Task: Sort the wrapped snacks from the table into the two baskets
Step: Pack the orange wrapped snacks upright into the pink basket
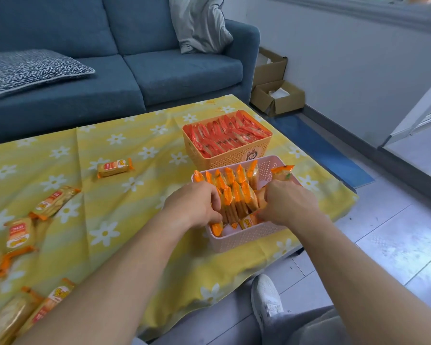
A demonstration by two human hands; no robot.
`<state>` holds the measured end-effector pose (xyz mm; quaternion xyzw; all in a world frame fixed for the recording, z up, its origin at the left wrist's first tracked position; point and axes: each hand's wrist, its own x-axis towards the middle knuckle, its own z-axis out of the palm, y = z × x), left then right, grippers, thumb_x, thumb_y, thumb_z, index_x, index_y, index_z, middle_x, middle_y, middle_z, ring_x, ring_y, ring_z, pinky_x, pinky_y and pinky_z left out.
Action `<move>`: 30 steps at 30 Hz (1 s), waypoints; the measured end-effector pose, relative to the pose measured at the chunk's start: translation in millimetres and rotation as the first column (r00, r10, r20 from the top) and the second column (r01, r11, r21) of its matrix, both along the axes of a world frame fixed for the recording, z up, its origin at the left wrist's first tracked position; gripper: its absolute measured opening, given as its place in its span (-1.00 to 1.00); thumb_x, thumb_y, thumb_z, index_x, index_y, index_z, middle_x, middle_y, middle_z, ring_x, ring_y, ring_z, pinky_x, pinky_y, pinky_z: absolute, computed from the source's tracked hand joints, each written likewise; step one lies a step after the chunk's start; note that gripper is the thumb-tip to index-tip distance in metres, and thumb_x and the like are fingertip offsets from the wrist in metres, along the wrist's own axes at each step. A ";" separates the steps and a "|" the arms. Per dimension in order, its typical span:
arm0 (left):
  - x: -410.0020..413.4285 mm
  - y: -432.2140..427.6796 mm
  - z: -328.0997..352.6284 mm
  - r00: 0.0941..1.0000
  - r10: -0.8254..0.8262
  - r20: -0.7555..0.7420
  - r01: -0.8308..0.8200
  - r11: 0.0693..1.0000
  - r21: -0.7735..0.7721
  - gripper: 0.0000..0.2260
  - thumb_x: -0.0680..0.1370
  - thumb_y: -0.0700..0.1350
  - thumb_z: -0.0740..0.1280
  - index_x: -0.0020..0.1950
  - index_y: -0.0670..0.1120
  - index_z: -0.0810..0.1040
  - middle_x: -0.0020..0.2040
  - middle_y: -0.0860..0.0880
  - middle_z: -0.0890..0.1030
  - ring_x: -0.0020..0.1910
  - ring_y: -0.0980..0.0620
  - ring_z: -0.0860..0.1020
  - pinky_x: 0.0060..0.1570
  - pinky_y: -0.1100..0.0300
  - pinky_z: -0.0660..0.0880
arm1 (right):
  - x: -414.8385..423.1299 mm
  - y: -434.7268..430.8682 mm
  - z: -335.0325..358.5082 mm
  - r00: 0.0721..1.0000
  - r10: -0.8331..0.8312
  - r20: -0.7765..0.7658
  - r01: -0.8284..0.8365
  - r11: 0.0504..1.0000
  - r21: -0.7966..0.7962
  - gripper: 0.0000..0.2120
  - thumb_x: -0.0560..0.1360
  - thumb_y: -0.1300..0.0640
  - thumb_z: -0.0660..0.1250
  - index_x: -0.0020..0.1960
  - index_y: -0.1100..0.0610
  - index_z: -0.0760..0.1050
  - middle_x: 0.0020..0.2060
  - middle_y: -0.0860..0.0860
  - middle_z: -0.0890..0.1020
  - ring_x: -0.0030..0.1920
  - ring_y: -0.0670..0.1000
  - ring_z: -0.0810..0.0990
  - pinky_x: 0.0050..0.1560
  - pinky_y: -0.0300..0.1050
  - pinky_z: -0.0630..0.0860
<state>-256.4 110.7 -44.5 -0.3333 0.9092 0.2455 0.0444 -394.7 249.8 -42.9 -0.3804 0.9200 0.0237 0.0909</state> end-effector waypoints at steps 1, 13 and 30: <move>-0.1 -0.4 -0.1 1.000 0.001 -0.001 -0.001 1.000 0.003 -0.83 0.39 0.02 0.57 -0.17 0.08 0.60 -0.20 0.17 0.54 -0.13 0.06 0.56 -0.16 0.16 0.50 | 1.7 -1.3 2.0 0.999 0.001 -0.039 0.000 1.000 0.013 -0.71 0.41 -0.02 0.48 -0.26 0.05 0.40 -0.33 -0.05 0.50 -0.29 0.03 0.57 -0.19 -0.04 0.65; 1.2 -9.2 -5.2 0.999 0.017 -0.043 -0.013 0.994 0.109 -0.82 0.38 -0.02 0.58 -0.20 0.08 0.59 -0.23 0.13 0.55 -0.19 0.06 0.55 -0.09 0.13 0.54 | -6.5 0.7 9.1 0.984 0.178 0.014 -0.177 0.984 -0.020 -0.80 0.49 0.24 0.35 -0.17 -0.03 0.42 -0.15 -0.06 0.60 -0.13 0.03 0.60 -0.15 0.00 0.64; 0.3 -11.0 -6.0 0.994 0.030 -0.108 -0.018 0.994 0.112 -0.89 0.46 -0.03 0.50 -0.21 0.08 0.60 -0.16 0.12 0.63 -0.08 0.04 0.62 0.04 0.00 0.59 | 14.3 -11.3 -8.6 0.947 0.225 0.230 -0.233 0.973 0.007 -0.81 0.55 0.01 0.20 -0.19 0.02 0.50 -0.25 0.00 0.57 -0.17 0.10 0.61 -0.13 0.07 0.62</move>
